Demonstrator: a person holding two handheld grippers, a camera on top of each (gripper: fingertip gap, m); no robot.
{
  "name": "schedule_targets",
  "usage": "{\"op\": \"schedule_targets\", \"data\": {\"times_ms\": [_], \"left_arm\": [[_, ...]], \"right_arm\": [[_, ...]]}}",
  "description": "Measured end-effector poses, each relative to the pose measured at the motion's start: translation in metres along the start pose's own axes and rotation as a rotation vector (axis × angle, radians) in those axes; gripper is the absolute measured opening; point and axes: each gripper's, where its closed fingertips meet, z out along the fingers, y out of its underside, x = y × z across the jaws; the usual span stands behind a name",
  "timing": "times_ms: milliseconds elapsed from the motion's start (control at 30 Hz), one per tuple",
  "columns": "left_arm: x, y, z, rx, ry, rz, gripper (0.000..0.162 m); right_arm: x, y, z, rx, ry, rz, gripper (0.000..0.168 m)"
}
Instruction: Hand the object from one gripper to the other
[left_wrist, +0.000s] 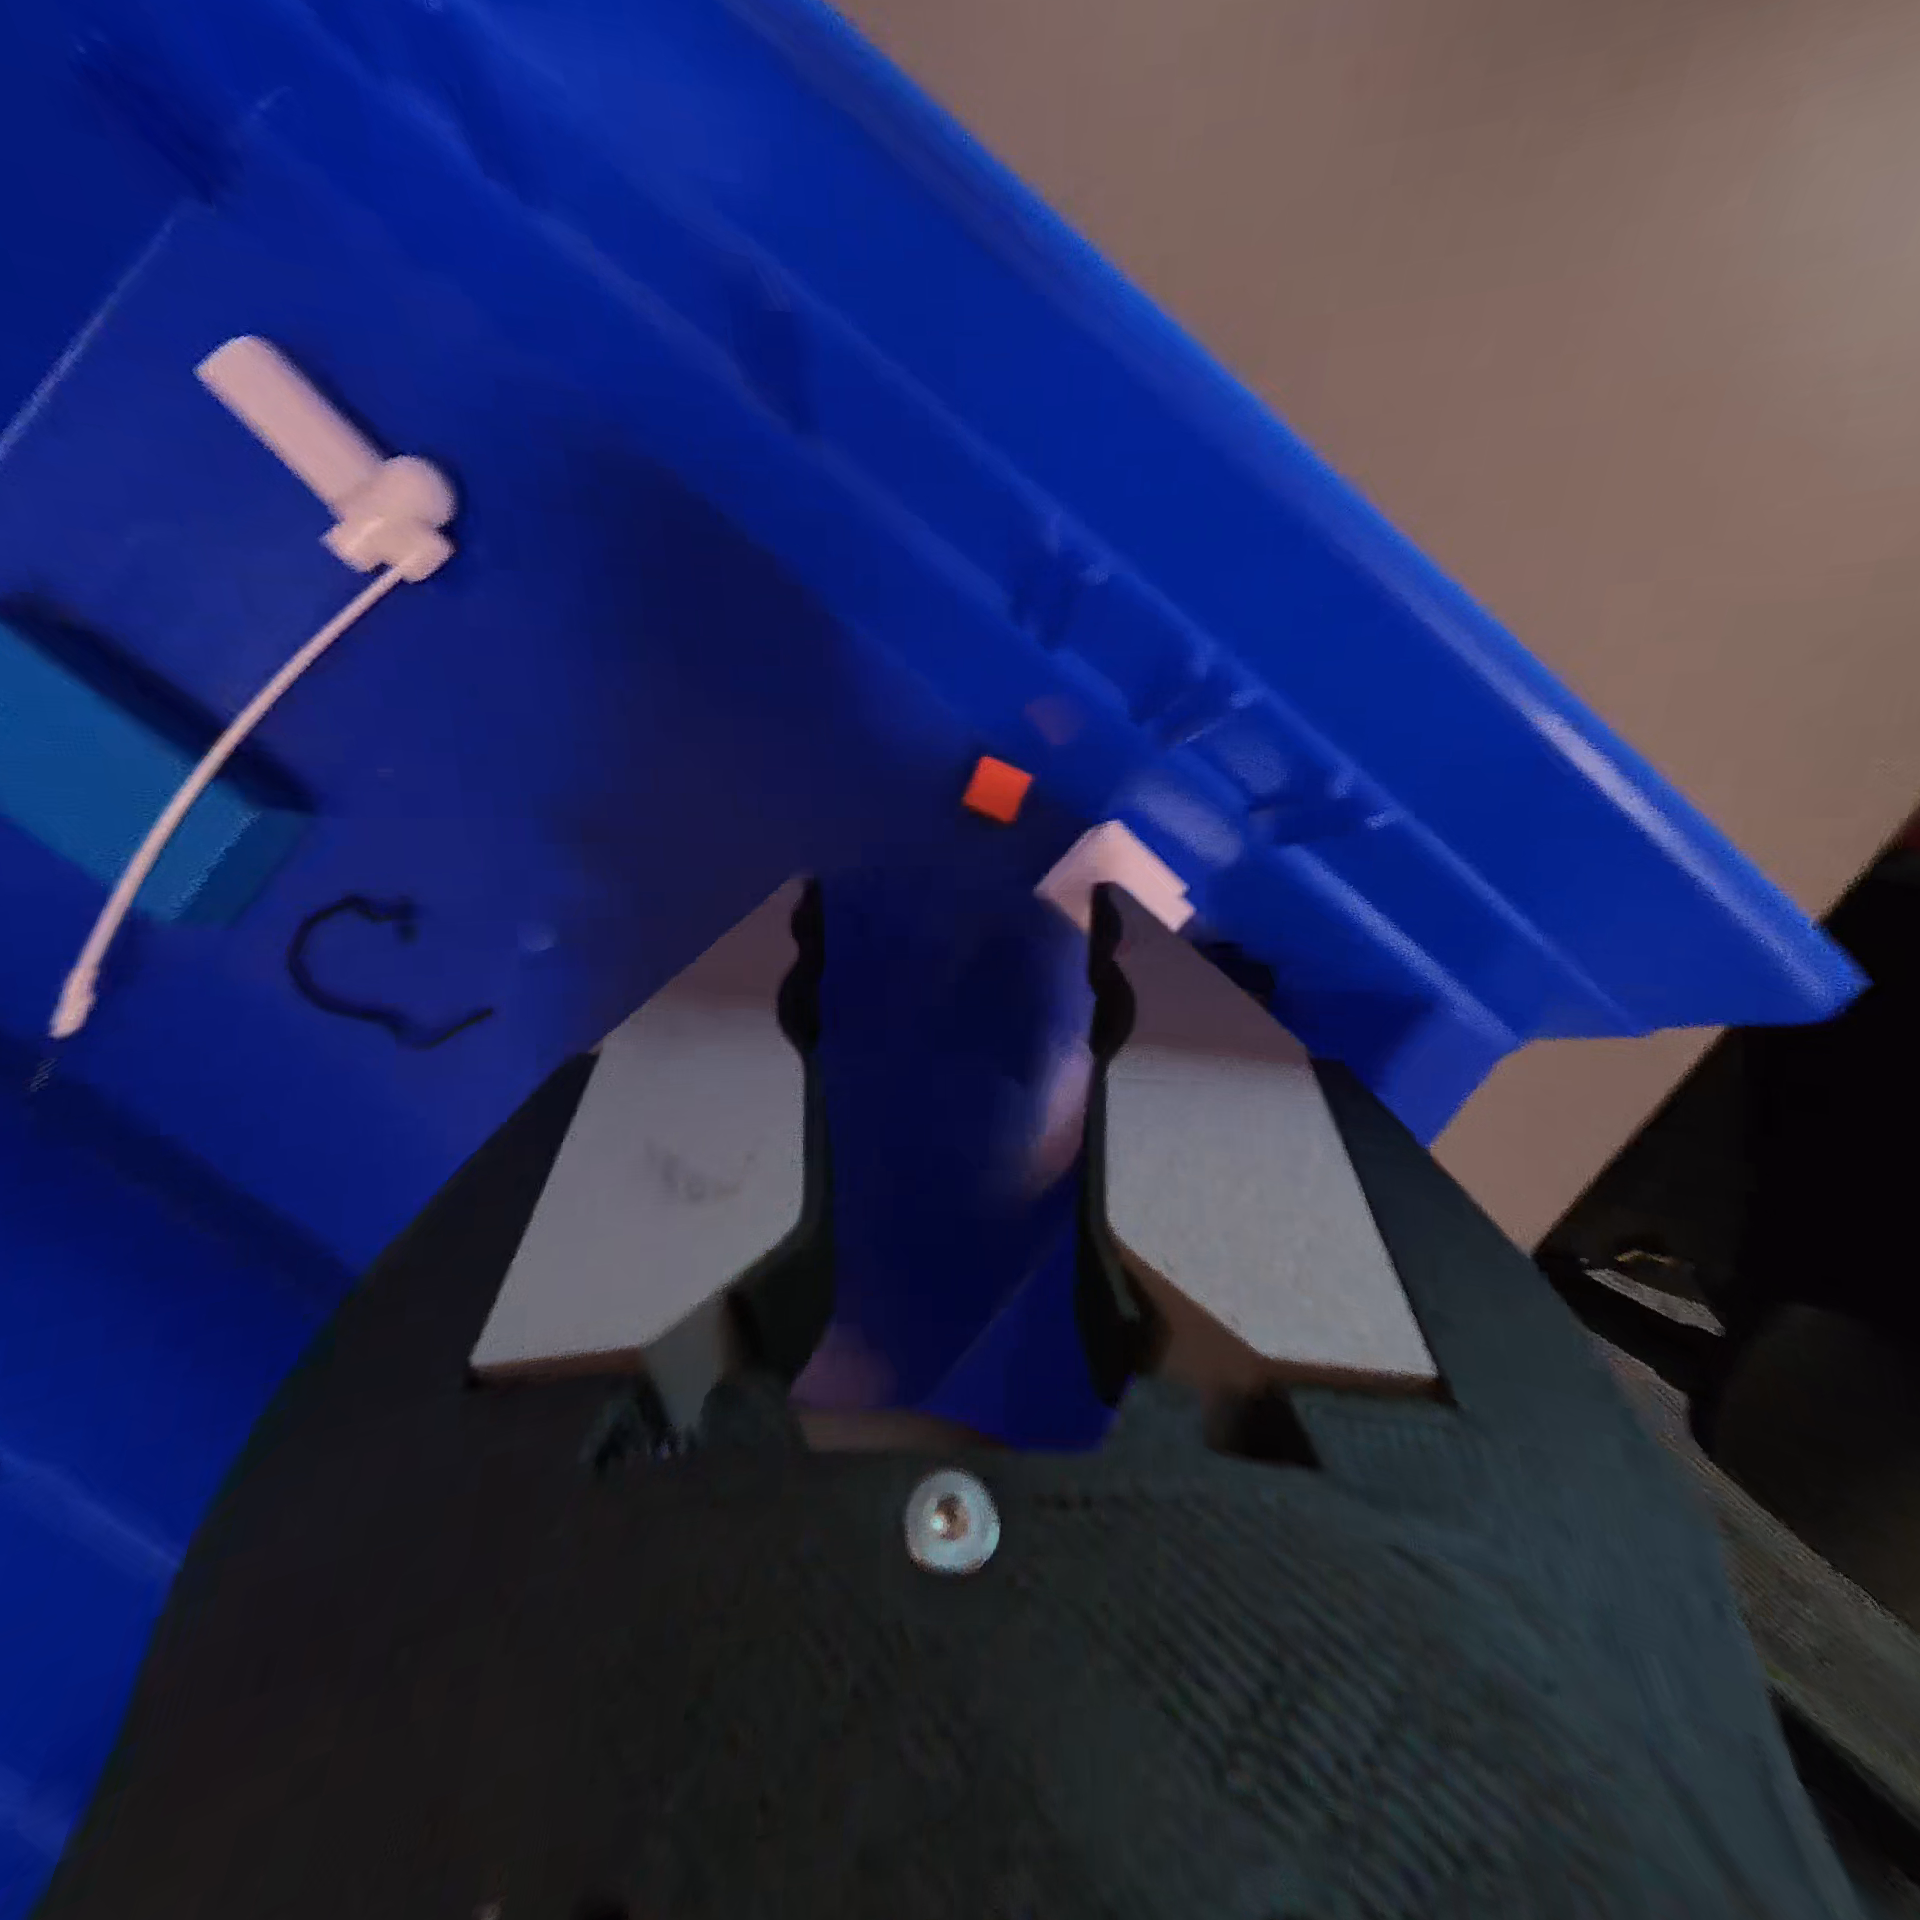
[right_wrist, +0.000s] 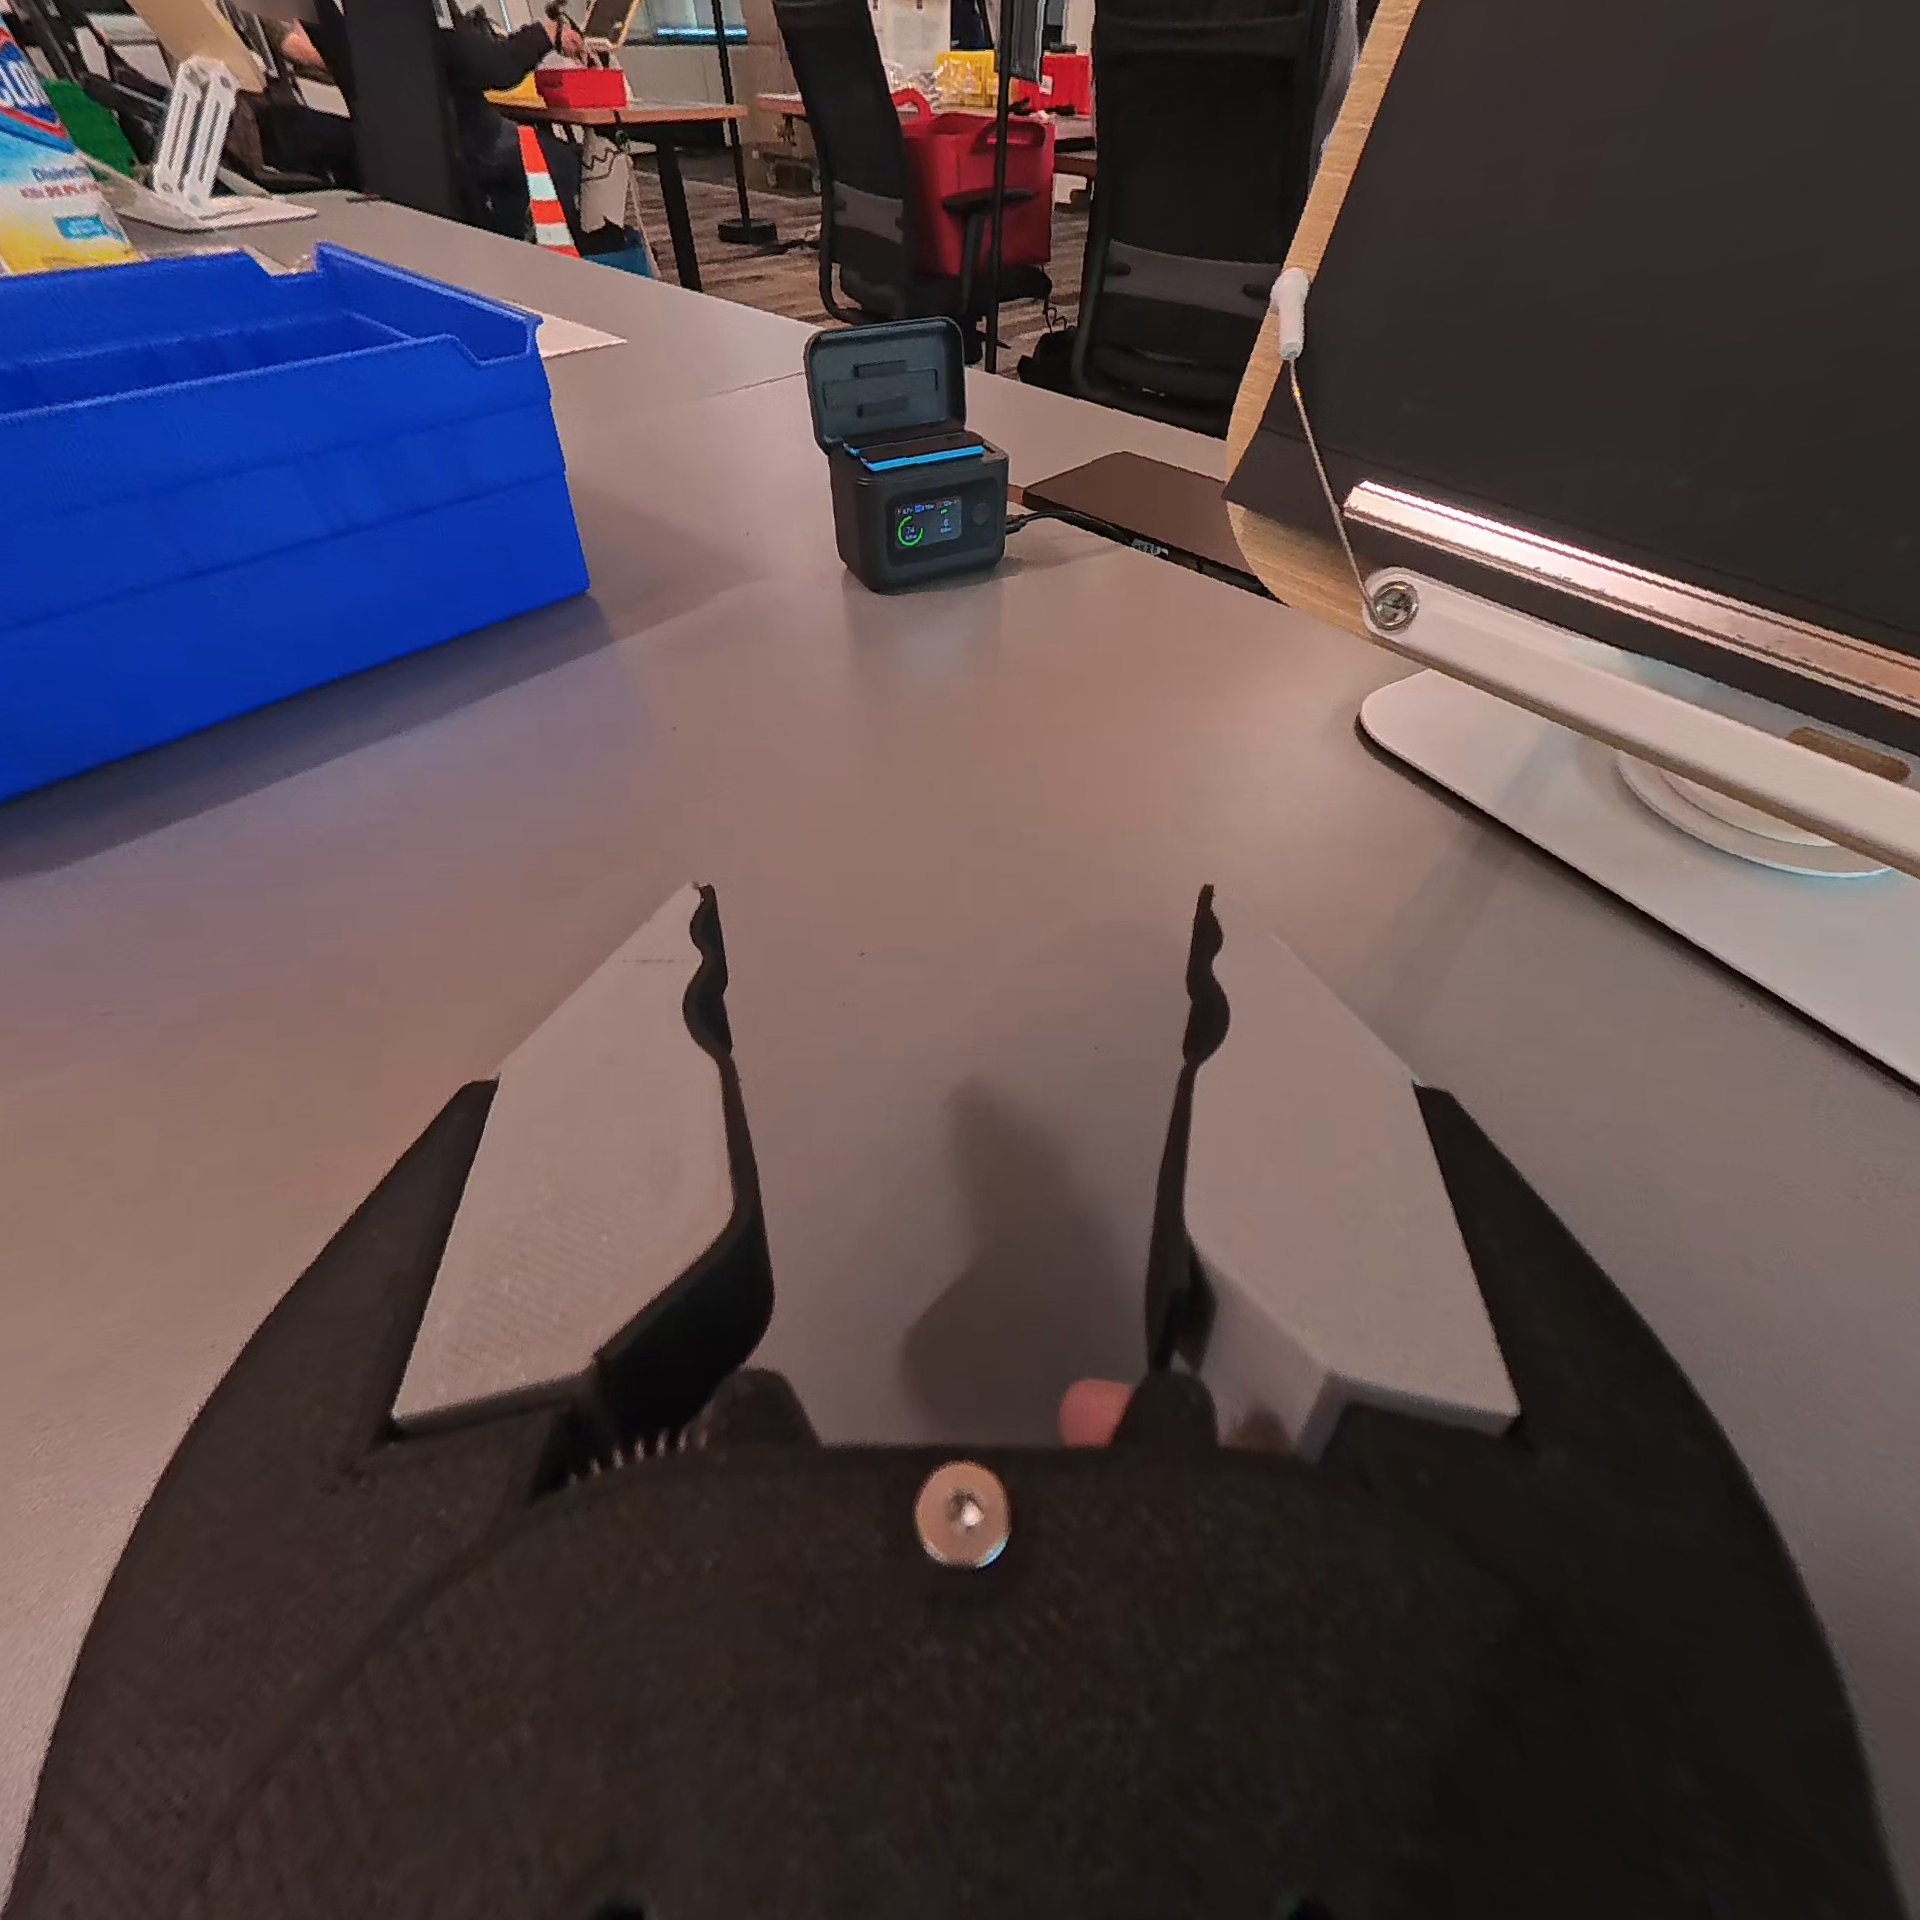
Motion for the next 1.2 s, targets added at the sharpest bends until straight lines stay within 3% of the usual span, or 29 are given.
{"op": "schedule_targets", "data": {"times_ms": [100, 267, 467, 533, 600, 633, 667, 700, 900, 1000, 1133, 1167, 1200], "left_arm": [[-0.023, 0.014, -0.008, -0.049, -0.092, -0.008, 0.048], [0.000, 0.004, -0.014, 0.062, 0.066, -0.038, 0.050], [0.009, 0.003, 0.002, -0.008, 0.036, 0.008, 0.047], [0.002, 0.005, 0.001, -0.037, -0.004, 0.001, 0.058], [-0.015, 0.008, -0.005, -0.059, -0.091, -0.004, 0.058], [-0.026, 0.011, -0.009, -0.074, -0.147, -0.010, 0.045], [-0.036, 0.015, -0.014, -0.094, -0.194, -0.014, 0.043], [-0.043, 0.020, -0.017, -0.111, -0.222, -0.023, 0.049], [-0.009, 0.001, -0.019, 0.040, -0.024, -0.023, 0.055], [-0.009, 0.003, -0.008, -0.002, -0.060, 0.016, 0.056], [-0.009, 0.015, 0.015, -0.114, -0.067, 0.075, 0.035], [-0.001, 0.007, 0.016, -0.069, -0.023, 0.065, 0.026], [0.002, 0.005, 0.017, -0.058, -0.006, 0.058, 0.037]], "right_arm": [[0.000, 0.000, 0.000, -0.001, 0.001, -0.006, 0.085], [-0.001, 0.001, 0.001, -0.006, 0.003, -0.014, 0.085], [-0.001, 0.001, 0.001, -0.006, 0.004, -0.014, 0.084], [0.000, 0.000, 0.000, -0.003, 0.005, -0.011, 0.084], [0.000, 0.000, 0.000, -0.001, 0.005, -0.009, 0.084], [0.000, 0.000, 0.000, 0.001, 0.005, -0.009, 0.083], [0.000, 0.000, 0.000, 0.002, 0.005, -0.009, 0.083], [0.000, 0.000, 0.000, 0.001, 0.005, -0.011, 0.083], [-0.002, 0.001, 0.001, -0.010, 0.001, -0.022, 0.082], [-0.002, 0.001, 0.001, -0.010, 0.004, -0.029, 0.082], [-0.002, 0.000, 0.000, -0.007, 0.006, -0.032, 0.082], [-0.002, 0.000, 0.000, -0.007, 0.005, -0.031, 0.082], [-0.003, 0.000, 0.000, -0.007, 0.005, -0.031, 0.082]]}}
